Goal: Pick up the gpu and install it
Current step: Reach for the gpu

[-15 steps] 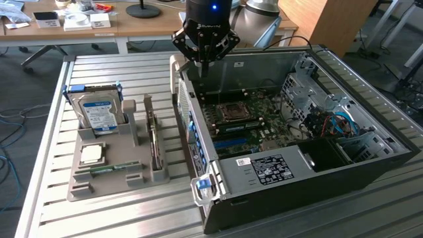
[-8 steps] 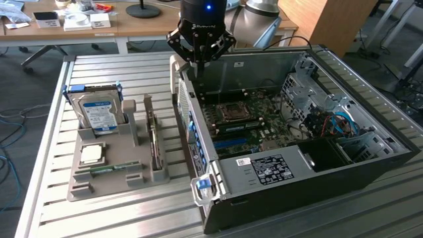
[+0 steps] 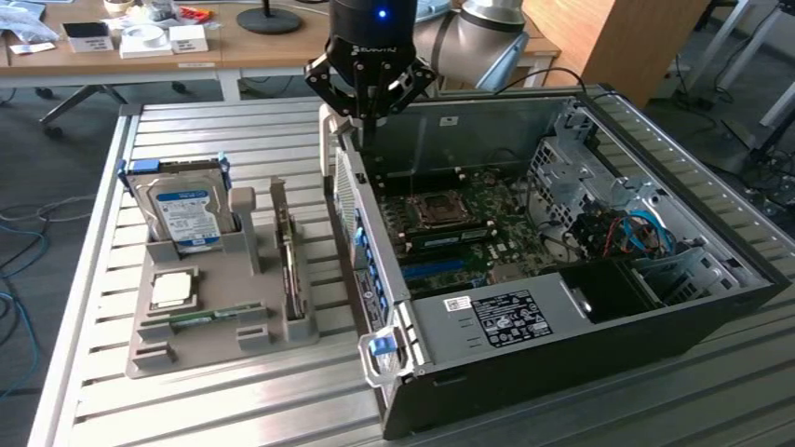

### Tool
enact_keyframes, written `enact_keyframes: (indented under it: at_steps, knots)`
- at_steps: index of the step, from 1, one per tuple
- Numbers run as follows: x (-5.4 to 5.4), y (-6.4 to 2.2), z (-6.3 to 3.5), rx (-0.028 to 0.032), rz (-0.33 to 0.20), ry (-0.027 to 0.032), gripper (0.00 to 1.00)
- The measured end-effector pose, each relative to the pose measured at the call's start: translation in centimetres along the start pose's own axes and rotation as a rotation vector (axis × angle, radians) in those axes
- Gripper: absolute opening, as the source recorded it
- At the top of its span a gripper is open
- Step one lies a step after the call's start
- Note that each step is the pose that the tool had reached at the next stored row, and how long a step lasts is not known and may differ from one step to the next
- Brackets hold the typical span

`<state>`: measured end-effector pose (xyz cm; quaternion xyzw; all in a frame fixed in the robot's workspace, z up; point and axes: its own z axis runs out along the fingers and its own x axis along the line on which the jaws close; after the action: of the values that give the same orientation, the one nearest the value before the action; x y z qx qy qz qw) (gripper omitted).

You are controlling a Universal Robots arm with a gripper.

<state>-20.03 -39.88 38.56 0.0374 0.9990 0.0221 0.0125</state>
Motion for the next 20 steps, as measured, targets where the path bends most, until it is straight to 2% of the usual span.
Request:
enact_keyframes:
  at_steps: [7,20]
  knots:
    - [0.1,-0.01,-0.01,0.0001,0.0,0.0001,0.11]
    - [1.2,-0.09,-0.02,-0.0002,0.0,0.0,0.11]
